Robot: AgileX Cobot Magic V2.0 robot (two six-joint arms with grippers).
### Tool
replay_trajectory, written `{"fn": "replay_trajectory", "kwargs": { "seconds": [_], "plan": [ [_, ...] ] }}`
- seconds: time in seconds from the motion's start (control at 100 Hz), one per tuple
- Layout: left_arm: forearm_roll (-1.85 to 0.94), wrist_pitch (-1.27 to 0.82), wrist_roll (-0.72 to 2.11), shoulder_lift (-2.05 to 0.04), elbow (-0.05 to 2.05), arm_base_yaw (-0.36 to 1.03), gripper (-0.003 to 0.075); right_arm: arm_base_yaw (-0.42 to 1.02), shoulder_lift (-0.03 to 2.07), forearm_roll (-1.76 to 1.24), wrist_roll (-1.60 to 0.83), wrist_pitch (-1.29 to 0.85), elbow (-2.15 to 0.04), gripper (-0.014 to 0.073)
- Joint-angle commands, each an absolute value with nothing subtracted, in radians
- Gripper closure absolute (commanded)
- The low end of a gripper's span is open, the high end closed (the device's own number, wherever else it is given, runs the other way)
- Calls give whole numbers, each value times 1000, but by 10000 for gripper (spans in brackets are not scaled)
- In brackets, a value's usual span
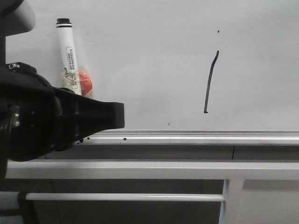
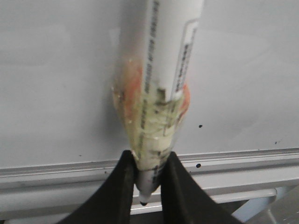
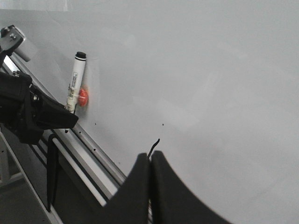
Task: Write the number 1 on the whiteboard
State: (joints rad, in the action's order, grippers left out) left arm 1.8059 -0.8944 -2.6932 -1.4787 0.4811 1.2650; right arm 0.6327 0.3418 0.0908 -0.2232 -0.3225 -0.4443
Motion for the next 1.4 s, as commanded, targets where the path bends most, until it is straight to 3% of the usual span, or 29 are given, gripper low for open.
{"fn": "replay_trajectory", "kwargs": {
  "seconds": [0.0, 0.58, 0.65, 0.82, 0.93, 1.39],
  "plan": [
    [1847, -963, -2694, -1460, 506, 1250, 740, 624, 346, 105, -220, -235, -470, 645],
    [1847, -978, -2694, -1460, 506, 1248, 733, 624, 346, 105, -220, -235, -470, 646],
    [1847, -979, -2694, -1460, 506, 1248, 689, 624, 346, 105, -220, -235, -470, 646],
    [1847, -994, -2694, -1460, 506, 1248, 480, 624, 346, 105, -220, -235, -470, 646],
    [1847, -994, -2694, -1460, 506, 1248, 389, 624, 346, 105, -220, -235, -470, 646],
    [1847, -1083, -2633, -1460, 506, 1322, 379, 624, 346, 105, -220, -235, -470, 646]
  ]
}}
